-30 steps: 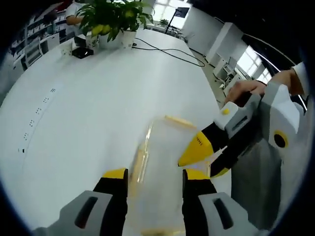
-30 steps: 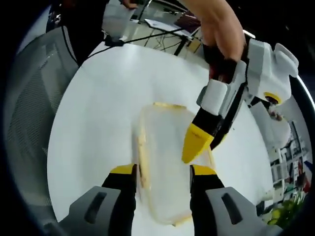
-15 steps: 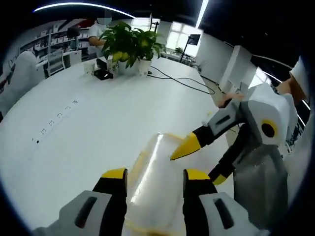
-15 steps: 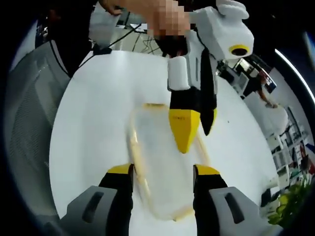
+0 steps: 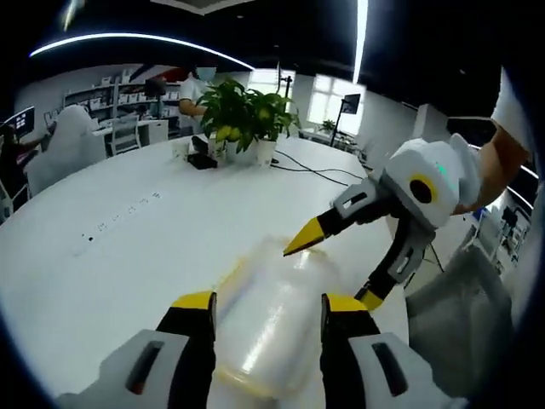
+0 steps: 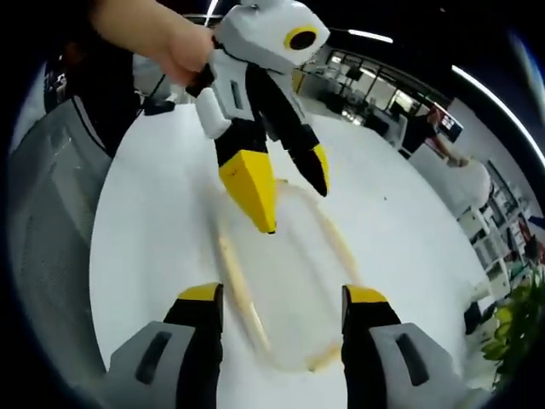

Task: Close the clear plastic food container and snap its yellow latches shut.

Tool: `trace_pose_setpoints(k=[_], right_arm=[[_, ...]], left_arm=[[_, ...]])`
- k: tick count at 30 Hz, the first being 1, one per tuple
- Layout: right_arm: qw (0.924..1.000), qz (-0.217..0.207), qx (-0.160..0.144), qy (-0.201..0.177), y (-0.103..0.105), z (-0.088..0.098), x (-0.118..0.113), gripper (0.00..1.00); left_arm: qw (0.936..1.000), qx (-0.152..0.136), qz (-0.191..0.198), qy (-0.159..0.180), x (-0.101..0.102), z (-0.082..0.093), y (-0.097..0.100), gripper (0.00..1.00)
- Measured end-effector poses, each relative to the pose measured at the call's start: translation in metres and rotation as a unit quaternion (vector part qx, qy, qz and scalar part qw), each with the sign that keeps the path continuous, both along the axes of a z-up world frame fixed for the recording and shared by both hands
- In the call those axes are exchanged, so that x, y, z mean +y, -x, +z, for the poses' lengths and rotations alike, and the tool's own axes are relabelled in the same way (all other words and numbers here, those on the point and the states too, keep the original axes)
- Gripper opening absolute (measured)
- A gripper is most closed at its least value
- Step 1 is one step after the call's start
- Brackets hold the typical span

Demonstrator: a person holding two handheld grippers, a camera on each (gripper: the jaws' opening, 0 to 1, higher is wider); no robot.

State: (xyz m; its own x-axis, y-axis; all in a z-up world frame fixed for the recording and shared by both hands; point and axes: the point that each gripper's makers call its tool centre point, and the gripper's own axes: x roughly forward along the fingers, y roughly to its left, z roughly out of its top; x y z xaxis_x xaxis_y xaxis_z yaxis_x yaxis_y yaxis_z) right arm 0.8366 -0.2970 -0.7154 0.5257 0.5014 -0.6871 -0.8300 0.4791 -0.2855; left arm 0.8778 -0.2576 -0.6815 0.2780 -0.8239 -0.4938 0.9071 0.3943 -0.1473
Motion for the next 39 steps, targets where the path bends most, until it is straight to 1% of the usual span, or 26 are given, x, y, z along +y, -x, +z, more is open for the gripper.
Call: trace_pose_setpoints(k=[5, 9, 16, 20, 23, 27, 30, 33, 39], right_arm=[[0.9998, -0.019, 0.001, -0.009, 0.0, -0.001, -0.006, 0.54], [0.9992, -0.038, 0.002, -0.015, 0.0, -0.002, -0.012, 0.57], [0.9962, -0.078, 0.004, -0.038, 0.001, -0.006, -0.023, 0.63], [0.9936, -0.1, 0.013, -0.051, 0.002, -0.01, -0.03, 0.64], [0.9923, -0.109, 0.008, -0.058, 0.0, -0.009, -0.032, 0.63], [0.9902, -0.124, 0.006, -0.063, -0.001, -0.011, -0.037, 0.63], [0.9885, -0.135, 0.014, -0.067, 0.0, -0.017, -0.042, 0.63], [0.9873, -0.14, 0.023, -0.071, 0.001, -0.024, -0.043, 0.63], [0.9847, -0.15, 0.036, -0.08, -0.001, -0.043, -0.047, 0.63]], left_arm=[[0.9998, 0.001, 0.02, 0.007, 0.008, -0.007, 0.007, 0.46], [0.9991, 0.007, 0.038, 0.016, 0.015, -0.012, 0.013, 0.49], [0.9962, -0.011, 0.08, 0.031, 0.034, -0.015, 0.016, 0.51], [0.9958, -0.019, 0.086, 0.026, 0.04, -0.021, 0.019, 0.52], [0.9952, -0.018, 0.092, 0.03, 0.044, -0.024, 0.021, 0.52], [0.995, -0.018, 0.093, 0.031, 0.044, -0.03, 0.024, 0.52], [0.9953, -0.024, 0.09, 0.027, 0.043, -0.035, 0.026, 0.52], [0.9952, -0.023, 0.091, 0.026, 0.043, -0.04, 0.026, 0.52], [0.9959, -0.029, 0.085, 0.012, 0.042, -0.057, 0.025, 0.51]])
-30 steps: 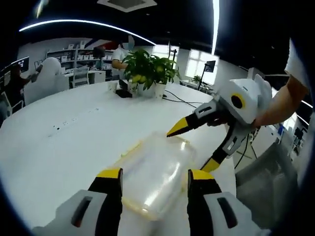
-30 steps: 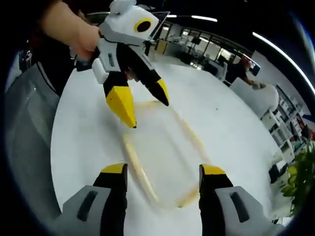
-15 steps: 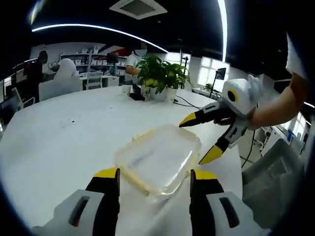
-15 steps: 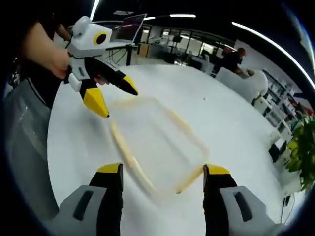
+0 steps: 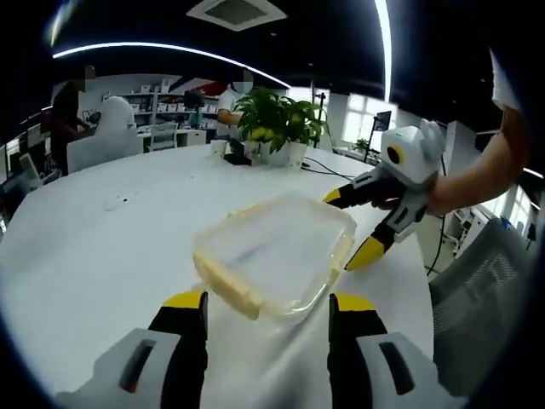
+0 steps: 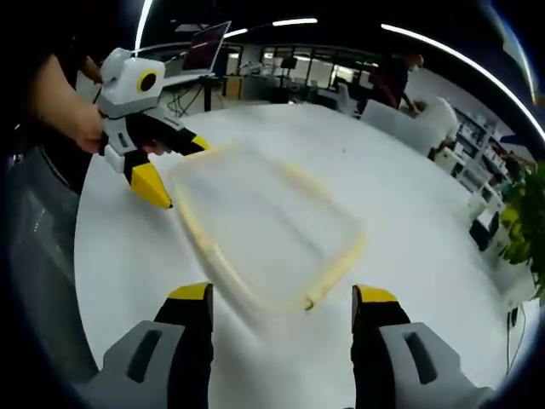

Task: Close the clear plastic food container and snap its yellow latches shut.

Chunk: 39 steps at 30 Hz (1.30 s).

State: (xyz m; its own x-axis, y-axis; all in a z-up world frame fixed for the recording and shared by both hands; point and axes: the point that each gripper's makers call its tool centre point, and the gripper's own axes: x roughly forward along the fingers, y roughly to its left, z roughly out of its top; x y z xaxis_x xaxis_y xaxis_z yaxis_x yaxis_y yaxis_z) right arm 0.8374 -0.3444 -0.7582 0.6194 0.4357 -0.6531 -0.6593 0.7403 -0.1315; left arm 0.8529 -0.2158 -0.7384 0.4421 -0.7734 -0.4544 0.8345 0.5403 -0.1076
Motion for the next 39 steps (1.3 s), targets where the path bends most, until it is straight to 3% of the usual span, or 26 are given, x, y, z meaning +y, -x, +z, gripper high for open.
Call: trace_pose_setpoints(k=[6, 23, 39], right_arm=[[0.9999, 0.014, -0.002, 0.0, -0.001, -0.007, 0.004, 0.6], [0.9994, 0.028, -0.019, 0.009, -0.002, -0.01, 0.011, 0.48], [0.9972, 0.067, -0.028, 0.018, -0.01, -0.01, 0.068, 0.45]], left_arm=[[0.9998, -0.007, -0.006, -0.018, 0.002, -0.012, -0.002, 0.48], [0.9989, -0.027, -0.006, -0.039, 0.001, -0.013, -0.004, 0.41], [0.9973, -0.023, 0.029, -0.063, 0.06, -0.019, -0.008, 0.39]])
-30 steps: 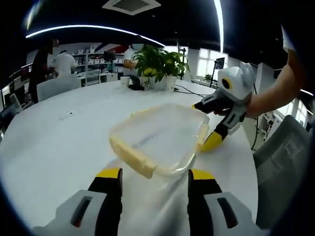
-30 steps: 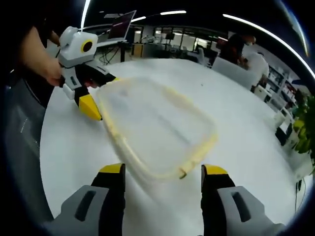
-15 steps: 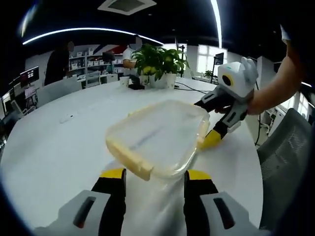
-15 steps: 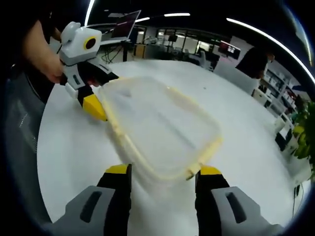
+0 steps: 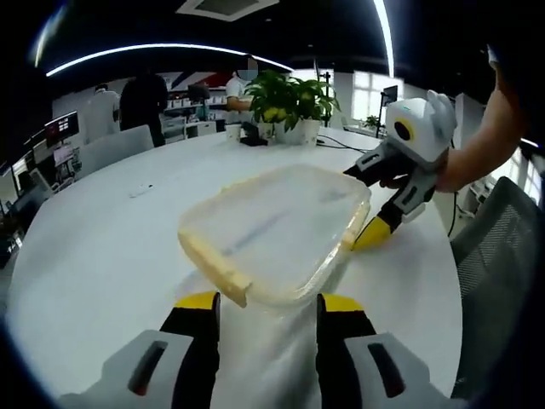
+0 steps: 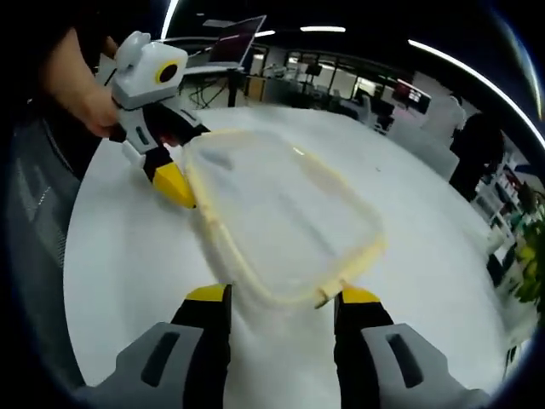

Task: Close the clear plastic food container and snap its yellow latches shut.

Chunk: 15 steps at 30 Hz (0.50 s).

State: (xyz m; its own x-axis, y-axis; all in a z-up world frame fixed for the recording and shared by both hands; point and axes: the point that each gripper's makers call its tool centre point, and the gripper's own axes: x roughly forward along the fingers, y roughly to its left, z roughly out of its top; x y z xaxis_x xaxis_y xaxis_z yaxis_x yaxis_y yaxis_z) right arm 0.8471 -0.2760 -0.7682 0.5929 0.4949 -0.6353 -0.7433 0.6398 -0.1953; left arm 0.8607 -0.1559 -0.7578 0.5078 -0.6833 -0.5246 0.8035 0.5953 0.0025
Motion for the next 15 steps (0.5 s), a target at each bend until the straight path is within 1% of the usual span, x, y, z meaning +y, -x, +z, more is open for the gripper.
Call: trace_pose_setpoints(k=[7, 15], right_arm=[[0.9999, 0.015, 0.003, -0.005, -0.009, 0.001, 0.03, 0.44], [0.9996, 0.025, 0.003, -0.011, -0.019, 0.002, 0.054, 0.44]], left_arm=[[0.9997, 0.0, 0.022, -0.006, 0.03, -0.003, -0.006, 0.38], [0.9991, 0.002, 0.042, -0.011, 0.054, -0.002, -0.013, 0.38]])
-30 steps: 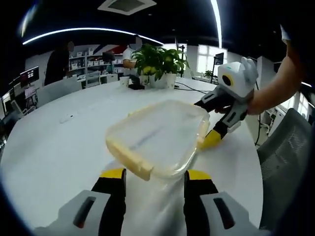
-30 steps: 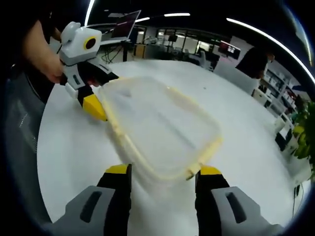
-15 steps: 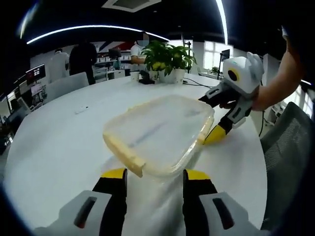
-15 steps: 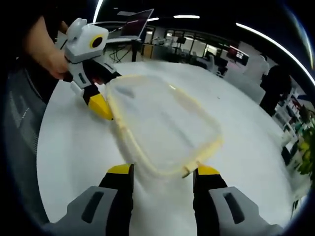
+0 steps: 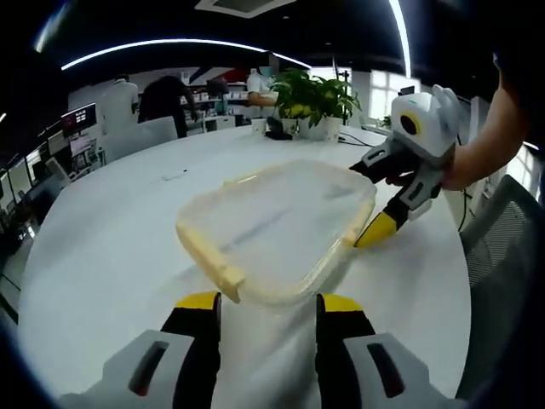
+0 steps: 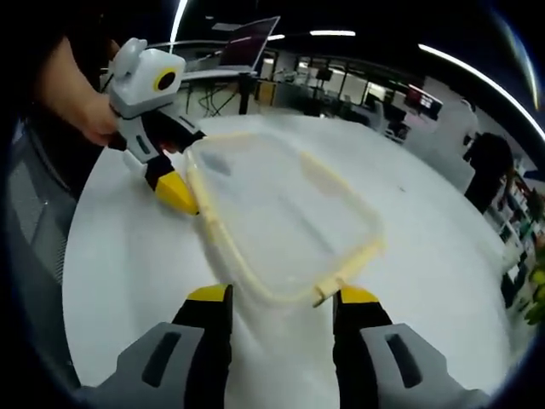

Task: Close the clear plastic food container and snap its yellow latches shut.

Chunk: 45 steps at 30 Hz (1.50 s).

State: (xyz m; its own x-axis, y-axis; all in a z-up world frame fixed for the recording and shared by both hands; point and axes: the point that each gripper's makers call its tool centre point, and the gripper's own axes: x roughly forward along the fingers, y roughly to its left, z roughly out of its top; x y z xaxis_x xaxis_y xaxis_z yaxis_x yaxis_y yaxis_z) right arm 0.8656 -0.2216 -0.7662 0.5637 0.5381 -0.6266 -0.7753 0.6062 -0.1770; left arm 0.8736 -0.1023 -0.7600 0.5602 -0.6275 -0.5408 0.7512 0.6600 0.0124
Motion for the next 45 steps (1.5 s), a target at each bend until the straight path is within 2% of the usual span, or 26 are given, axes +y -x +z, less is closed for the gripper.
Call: trace_pose_setpoints(k=[9, 11, 12, 16, 22, 26, 34, 37, 45], right_arm=[[1.0, -0.001, 0.005, -0.008, -0.005, 0.0, 0.006, 0.43], [0.9998, -0.004, 0.01, -0.014, -0.004, 0.001, 0.006, 0.43], [0.9998, -0.005, 0.011, -0.014, -0.003, 0.001, 0.006, 0.44], [0.9996, -0.011, 0.021, -0.017, 0.002, 0.003, 0.002, 0.47], [0.9989, -0.027, 0.023, -0.031, 0.018, 0.017, -0.003, 0.5], [0.9981, -0.036, 0.011, -0.048, 0.03, 0.035, -0.005, 0.5], [0.9957, -0.057, -0.009, -0.073, 0.064, 0.072, -0.013, 0.5], [0.9953, -0.062, -0.011, -0.073, 0.075, 0.076, -0.016, 0.5], [0.9928, -0.091, -0.006, -0.077, 0.109, 0.086, -0.032, 0.51]], left_arm=[[0.9999, 0.003, 0.014, 0.003, 0.007, -0.001, -0.004, 0.38], [0.9998, 0.009, 0.018, 0.006, 0.006, -0.002, -0.004, 0.39], [0.9993, 0.021, 0.028, 0.011, 0.006, -0.003, -0.003, 0.4], [0.9986, 0.025, 0.043, 0.016, 0.009, 0.002, 0.003, 0.43], [0.9961, 0.027, 0.077, 0.032, 0.021, 0.019, 0.023, 0.44], [0.9942, 0.026, 0.099, 0.033, 0.03, 0.031, 0.041, 0.44], [0.9851, 0.006, 0.156, 0.073, 0.045, 0.072, 0.076, 0.44], [0.9835, -0.005, 0.163, 0.078, 0.044, 0.084, 0.086, 0.44], [0.9817, -0.012, 0.165, 0.094, 0.037, 0.103, 0.12, 0.44]])
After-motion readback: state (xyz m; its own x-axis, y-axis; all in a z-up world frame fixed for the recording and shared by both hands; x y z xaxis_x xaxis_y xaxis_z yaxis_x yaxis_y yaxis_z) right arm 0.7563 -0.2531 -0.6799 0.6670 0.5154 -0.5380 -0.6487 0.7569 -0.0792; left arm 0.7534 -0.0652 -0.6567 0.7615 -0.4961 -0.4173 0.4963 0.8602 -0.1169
